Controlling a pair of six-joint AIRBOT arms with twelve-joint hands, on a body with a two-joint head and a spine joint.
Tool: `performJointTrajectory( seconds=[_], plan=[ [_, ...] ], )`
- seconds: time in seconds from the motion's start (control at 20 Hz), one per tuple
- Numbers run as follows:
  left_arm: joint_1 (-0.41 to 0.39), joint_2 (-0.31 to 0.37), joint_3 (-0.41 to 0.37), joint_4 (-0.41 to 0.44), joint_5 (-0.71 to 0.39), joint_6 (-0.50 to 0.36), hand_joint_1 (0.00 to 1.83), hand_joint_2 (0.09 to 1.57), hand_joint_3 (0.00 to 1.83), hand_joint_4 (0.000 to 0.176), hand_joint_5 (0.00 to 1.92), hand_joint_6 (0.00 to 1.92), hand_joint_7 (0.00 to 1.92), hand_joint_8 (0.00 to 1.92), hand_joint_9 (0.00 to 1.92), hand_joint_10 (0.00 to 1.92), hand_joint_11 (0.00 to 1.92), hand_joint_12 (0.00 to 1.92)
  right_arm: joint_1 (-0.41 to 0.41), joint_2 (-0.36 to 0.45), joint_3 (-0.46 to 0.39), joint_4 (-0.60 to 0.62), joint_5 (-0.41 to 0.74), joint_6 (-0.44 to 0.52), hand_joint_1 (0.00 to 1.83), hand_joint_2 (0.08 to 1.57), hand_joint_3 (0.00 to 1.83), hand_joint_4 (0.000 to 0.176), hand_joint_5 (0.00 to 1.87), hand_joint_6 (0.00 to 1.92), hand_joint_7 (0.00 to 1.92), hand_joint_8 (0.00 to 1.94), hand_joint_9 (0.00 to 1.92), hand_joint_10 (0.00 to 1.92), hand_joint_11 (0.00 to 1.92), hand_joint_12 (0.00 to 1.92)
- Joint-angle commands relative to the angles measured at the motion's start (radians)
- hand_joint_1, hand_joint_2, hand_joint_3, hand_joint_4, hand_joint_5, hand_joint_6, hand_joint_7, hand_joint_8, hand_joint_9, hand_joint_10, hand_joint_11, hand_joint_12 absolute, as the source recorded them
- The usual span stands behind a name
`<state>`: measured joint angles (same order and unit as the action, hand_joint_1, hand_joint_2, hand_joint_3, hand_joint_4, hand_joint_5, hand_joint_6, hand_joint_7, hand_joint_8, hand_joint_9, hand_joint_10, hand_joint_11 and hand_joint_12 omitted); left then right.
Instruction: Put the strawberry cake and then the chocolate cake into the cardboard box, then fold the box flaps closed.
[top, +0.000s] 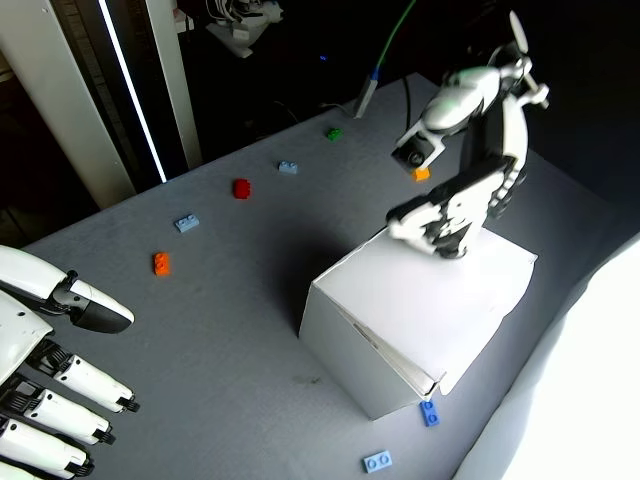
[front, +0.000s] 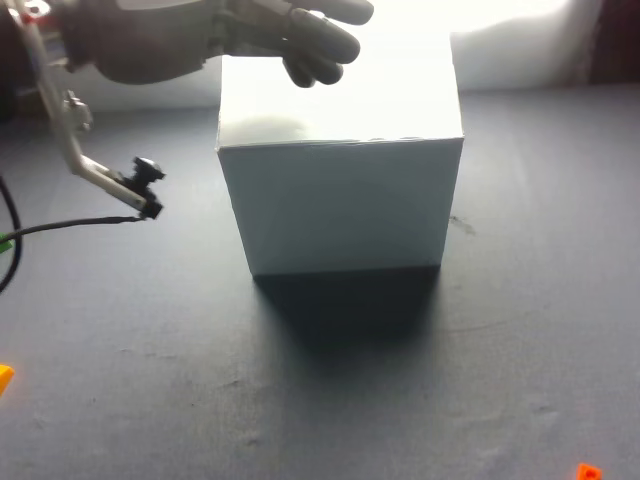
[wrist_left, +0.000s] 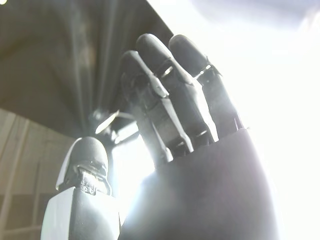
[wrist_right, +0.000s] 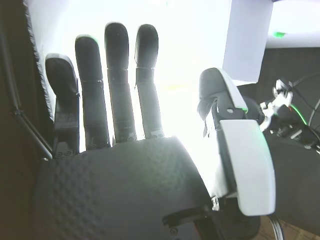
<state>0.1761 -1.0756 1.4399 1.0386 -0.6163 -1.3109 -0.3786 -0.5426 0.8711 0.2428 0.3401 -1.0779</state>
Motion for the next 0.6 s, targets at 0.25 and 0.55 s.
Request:
performJointTrajectory(
  seconds=[0.25,0.55],
  plan=[
    [-0.096,0.111,-0.045,0.227,-0.063,-0.106,0.25,1.25,0.00,0.000,0.82,0.00,1.00,0.00,0.76,0.64,0.39,1.44,0.007,0.012,0.001,0.004,0.110,-0.003,0.08,1.31,0.00,0.000,0.61,1.05,0.63,1.22,0.44,1.55,0.30,1.92],
    [-0.210,0.198,-0.099,0.676,-0.101,-0.233,0.25,1.25,0.00,0.000,0.83,0.00,1.02,0.00,0.75,0.70,0.41,1.43,0.007,0.012,0.000,0.003,0.110,-0.003,0.05,1.31,0.00,0.000,0.56,1.17,0.61,1.23,0.44,1.55,0.29,1.92]
  ],
)
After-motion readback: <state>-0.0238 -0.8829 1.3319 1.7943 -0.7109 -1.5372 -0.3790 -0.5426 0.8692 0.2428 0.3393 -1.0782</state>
